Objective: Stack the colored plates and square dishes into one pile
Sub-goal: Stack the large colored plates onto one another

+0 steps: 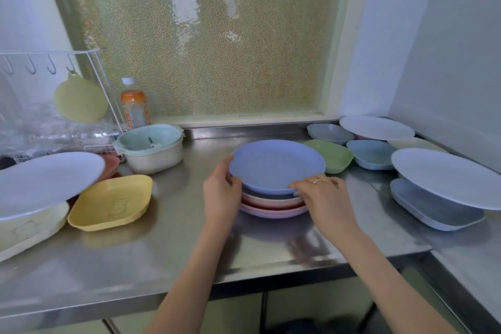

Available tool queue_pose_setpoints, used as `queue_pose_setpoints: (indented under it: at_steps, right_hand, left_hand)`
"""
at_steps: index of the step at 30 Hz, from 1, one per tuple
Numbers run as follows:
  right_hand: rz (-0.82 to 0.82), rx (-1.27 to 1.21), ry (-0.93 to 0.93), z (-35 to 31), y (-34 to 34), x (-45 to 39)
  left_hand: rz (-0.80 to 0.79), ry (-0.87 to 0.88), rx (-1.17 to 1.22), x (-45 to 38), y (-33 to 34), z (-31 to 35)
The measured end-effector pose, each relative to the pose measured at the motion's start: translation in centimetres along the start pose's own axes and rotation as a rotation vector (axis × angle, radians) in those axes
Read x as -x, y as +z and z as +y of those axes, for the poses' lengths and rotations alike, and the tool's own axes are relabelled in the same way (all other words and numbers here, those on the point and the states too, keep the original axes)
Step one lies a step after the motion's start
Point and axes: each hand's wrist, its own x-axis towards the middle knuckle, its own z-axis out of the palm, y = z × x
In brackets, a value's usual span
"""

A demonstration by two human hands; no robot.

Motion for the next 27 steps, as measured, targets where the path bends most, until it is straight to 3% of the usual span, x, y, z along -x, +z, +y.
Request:
queue_pose_setpoints:
  at_steps: [3, 5, 7, 10, 13, 16, 24, 27]
  right_hand:
    - [-0.054, -0.112, -0.065, 0.9, 0.3, -0.1]
    - [-0.094, -0.34, -0.069, 1.4, 0.4, 0.0]
    - [-0.01, -0.584, 0.035, 1.8, 0.4, -0.2]
    - [0.165, -0.714, 0.285, 2.9, 0.6, -1.6]
    - [-0.029, -0.707, 0.508, 3.6, 1.1, -3.4]
    - [-0.149, -0.627, 0.507, 3.2, 2.1, -4.0]
    - [-0.143, -0.57, 0.551, 2.7, 2.4, -4.0]
    - [-0.039, -0.406, 0.539, 1.3, 2.1, -3.8]
  left_hand:
    - [0.01, -0.017, -0.011, -0.4, -0.6, -1.2]
    - [0.018, -0.049, 0.033, -0.6, -0.5, -1.3]
    - [-0.018, -0.1, 0.078, -1.1, -0.3, -0.9]
    - [-0.177, -0.174, 0.062, -2.2, 0.2, -0.5]
    - [-0.237, -0.218, 0.047, -2.7, 0.4, -0.3]
    - [-0.234, -0.236, 0.045, -2.9, 0.4, -0.6]
    - [-0.287, -0.225, 0.006, -2.8, 0.6, -1.4]
    - [-0.325, -0.206, -0.021, -2.2, -1.2, -1.4]
